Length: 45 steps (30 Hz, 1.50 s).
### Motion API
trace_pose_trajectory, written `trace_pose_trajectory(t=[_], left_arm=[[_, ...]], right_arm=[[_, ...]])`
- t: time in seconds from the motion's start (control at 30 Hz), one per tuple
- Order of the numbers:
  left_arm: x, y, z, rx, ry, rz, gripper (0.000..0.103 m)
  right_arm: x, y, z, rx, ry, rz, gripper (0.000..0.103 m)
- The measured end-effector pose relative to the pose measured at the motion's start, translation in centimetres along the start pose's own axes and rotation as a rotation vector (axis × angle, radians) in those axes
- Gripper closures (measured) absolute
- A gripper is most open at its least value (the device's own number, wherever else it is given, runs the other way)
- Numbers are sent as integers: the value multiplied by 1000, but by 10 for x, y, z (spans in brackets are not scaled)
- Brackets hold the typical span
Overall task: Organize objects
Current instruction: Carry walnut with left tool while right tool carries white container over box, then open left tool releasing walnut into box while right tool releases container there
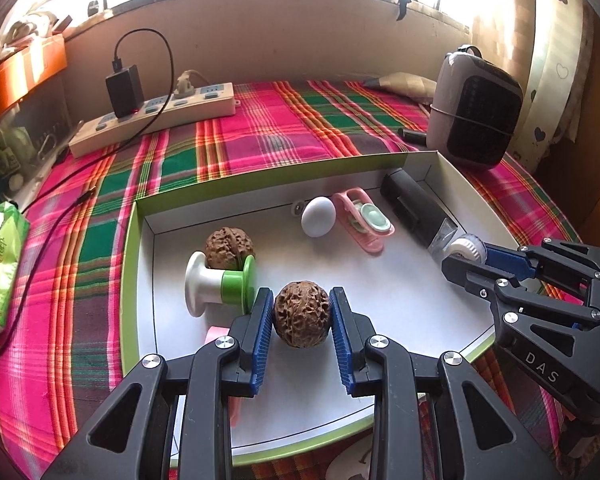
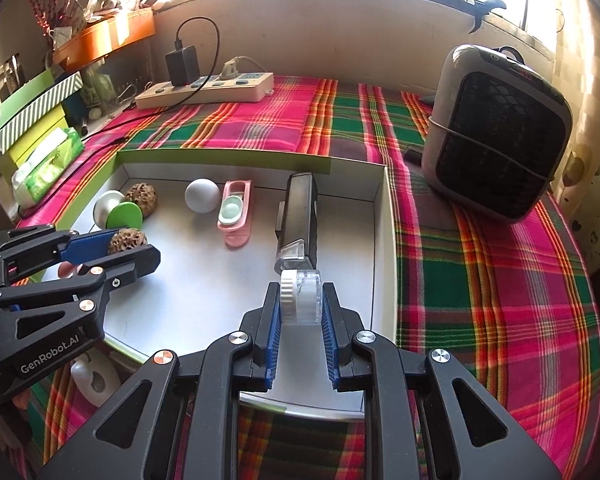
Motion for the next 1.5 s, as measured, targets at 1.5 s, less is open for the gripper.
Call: trace_pose_trajectory(t=[1.5], left_arm=[[-15,-2,-1,1,-28,3,68]], right_arm=[[-13,9,1,-9,-28,-10,69]])
Point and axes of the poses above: each gripper's, at about its wrist camera, not at the fingertips, and x roughly the way its jaws point, y to its left, z to its top, the point moved 3 cm from there along x, roughly the way its jaws point, and after that the axes turned 3 degrees about y, right-handed, at the moved point
